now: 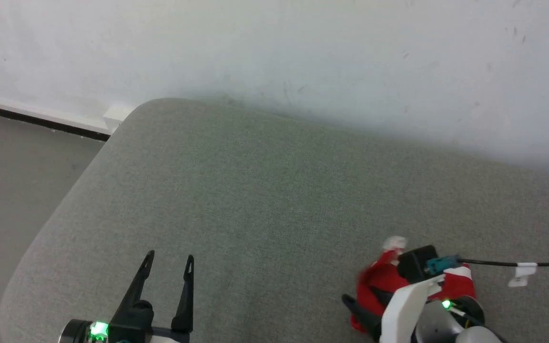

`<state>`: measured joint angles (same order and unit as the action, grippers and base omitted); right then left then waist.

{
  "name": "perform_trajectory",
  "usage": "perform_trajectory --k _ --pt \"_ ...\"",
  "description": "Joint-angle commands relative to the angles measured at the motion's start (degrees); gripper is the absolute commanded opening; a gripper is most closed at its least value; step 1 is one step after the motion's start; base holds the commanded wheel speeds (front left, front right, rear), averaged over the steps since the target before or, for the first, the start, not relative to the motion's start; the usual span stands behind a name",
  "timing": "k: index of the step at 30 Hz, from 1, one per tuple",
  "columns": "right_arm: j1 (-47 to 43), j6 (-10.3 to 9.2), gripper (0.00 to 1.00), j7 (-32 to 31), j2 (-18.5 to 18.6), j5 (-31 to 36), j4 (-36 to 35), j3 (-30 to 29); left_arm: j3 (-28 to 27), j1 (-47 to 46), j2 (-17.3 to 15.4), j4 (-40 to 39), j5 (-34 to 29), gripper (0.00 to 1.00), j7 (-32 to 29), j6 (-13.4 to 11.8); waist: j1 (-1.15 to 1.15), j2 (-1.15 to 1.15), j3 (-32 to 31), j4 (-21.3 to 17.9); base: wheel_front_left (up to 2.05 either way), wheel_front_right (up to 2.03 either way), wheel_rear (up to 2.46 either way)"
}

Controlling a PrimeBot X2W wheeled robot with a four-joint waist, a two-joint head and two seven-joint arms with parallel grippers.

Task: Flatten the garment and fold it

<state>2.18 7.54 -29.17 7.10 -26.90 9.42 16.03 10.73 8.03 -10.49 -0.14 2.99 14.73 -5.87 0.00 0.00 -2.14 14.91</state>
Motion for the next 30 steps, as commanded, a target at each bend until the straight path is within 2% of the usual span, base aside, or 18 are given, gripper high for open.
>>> perform_trajectory --k 1,5,9,15,18,22,27,30 --pt "0.8 -0.05 1.0 0.4 0.1 -0.4 -0.1 0.7 -0.4 -0.8 0.2 0.2 -0.3 1.0 0.3 0.3 0.0 0.0 0.1 0.0 0.0 0.0 0.0" --pt "1.7 -0.05 1.0 1.3 1.2 -1.8 -1.1 5.4 -0.9 -0.9 0.4 0.7 -0.4 1.0 0.3 0.6 0.0 0.0 -0.2 -0.7 0.0 0.0 0.0" --pt "3.6 -0.05 1.0 4.1 3.2 -1.8 -2.6 6.3 -1.2 -1.0 0.6 0.7 -0.6 1.0 0.3 0.9 0.0 0.0 -0.9 -2.1 0.0 0.0 0.0" --pt "8.2 -0.05 1.0 14.7 9.5 6.6 -4.4 3.4 -1.7 -1.1 1.4 -0.3 -0.3 1.0 0.3 1.3 0.0 0.0 -1.5 -5.2 0.0 0.0 0.0" --pt "9.4 -0.05 1.0 21.8 12.8 13.1 -4.1 0.0 -1.8 -1.3 1.8 -0.8 -0.4 1.0 0.3 1.6 0.0 0.0 -1.6 -6.7 0.0 0.0 0.0" --pt "8.2 -0.05 1.0 29.1 14.0 18.1 -3.5 -6.5 -2.1 -1.4 2.5 -1.2 -0.1 1.0 0.3 1.9 0.0 0.0 -1.4 -8.7 0.0 0.0 0.0" --pt "2.8 -0.05 1.0 35.2 12.2 20.2 -5.3 -15.7 -2.5 -1.4 3.3 -1.1 0.3 1.0 0.3 2.6 0.0 0.0 -0.9 -10.5 0.0 0.0 0.0" --pt "-1.1 -0.05 1.0 37.7 9.0 19.7 -7.7 -20.6 -2.7 -1.3 3.7 -0.9 0.5 1.0 0.3 3.1 0.0 0.0 -0.4 -11.3 0.0 0.0 0.0"
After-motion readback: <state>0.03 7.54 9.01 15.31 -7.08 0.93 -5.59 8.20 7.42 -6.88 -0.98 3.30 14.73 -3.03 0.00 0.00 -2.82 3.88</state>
